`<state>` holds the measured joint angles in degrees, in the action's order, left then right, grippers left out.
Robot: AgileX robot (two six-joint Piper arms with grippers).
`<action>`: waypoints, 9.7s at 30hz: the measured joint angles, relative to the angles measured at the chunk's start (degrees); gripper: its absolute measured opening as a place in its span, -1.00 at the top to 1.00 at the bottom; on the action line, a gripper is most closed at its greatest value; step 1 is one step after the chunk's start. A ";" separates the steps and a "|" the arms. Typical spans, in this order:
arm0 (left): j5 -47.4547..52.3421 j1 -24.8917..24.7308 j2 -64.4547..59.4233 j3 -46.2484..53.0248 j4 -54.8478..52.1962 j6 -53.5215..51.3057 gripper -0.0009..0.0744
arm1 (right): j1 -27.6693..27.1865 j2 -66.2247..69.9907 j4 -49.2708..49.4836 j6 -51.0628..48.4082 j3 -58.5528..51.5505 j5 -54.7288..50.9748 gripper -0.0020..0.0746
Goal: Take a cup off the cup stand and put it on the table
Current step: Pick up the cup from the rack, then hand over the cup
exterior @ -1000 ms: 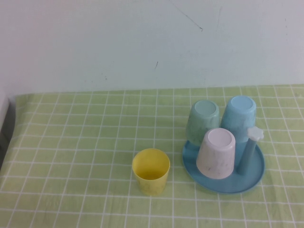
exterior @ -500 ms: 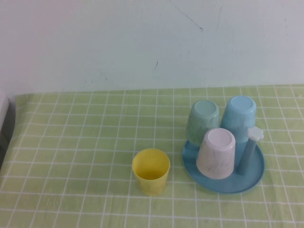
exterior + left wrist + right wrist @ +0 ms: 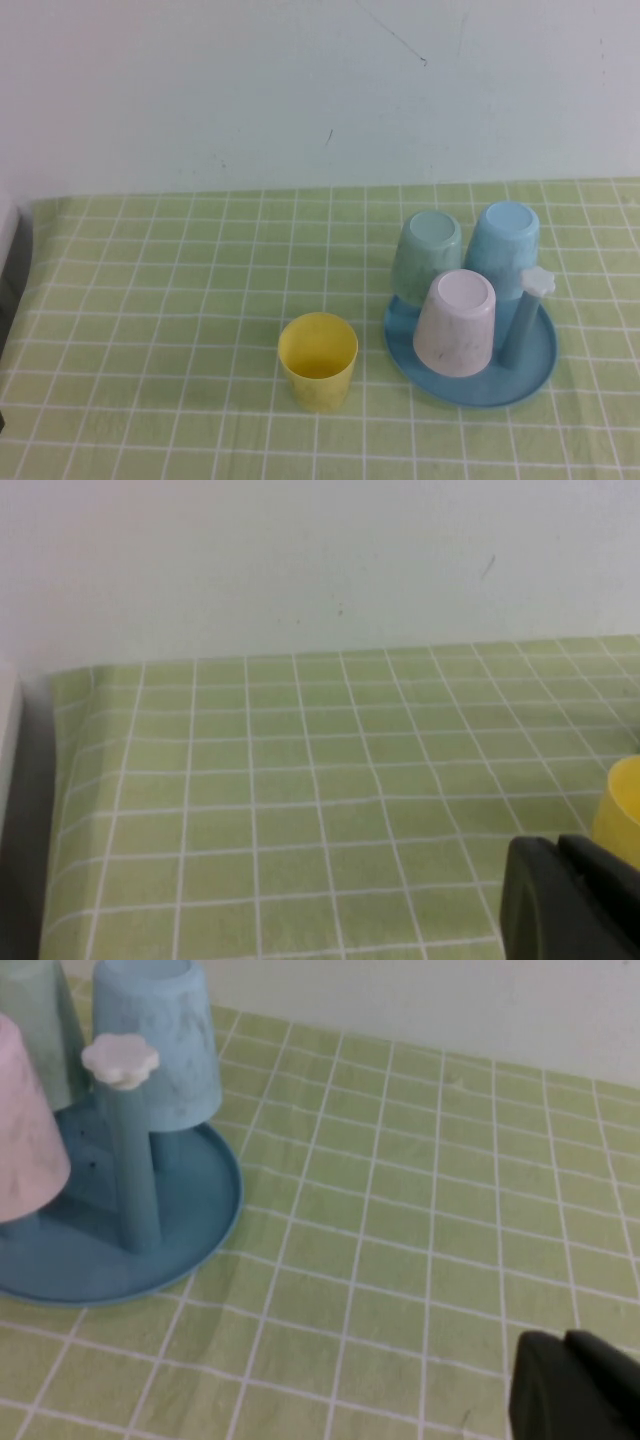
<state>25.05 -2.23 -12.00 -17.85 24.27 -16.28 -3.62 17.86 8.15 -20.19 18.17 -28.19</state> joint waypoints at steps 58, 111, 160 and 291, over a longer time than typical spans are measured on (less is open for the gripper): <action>18.93 -27.13 -64.76 -42.78 5.82 -15.15 -0.25 | 0.00 1.29 0.46 -1.30 -3.16 4.86 0.95; 31.08 -34.19 -68.35 -59.69 0.23 1.88 0.96 | 0.00 1.29 0.46 -1.90 -3.16 5.28 0.95; 39.72 -34.19 -72.31 -59.82 -11.38 5.53 0.96 | 2.18 1.29 21.31 -29.77 5.77 -11.97 0.95; 47.62 -44.20 -91.54 -115.09 26.92 9.51 -0.48 | 2.18 -9.52 88.92 -34.82 2.85 2.38 -0.40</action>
<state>72.68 -46.42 -103.54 -132.94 51.19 -6.76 -1.44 8.34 97.07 -55.01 21.03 -25.81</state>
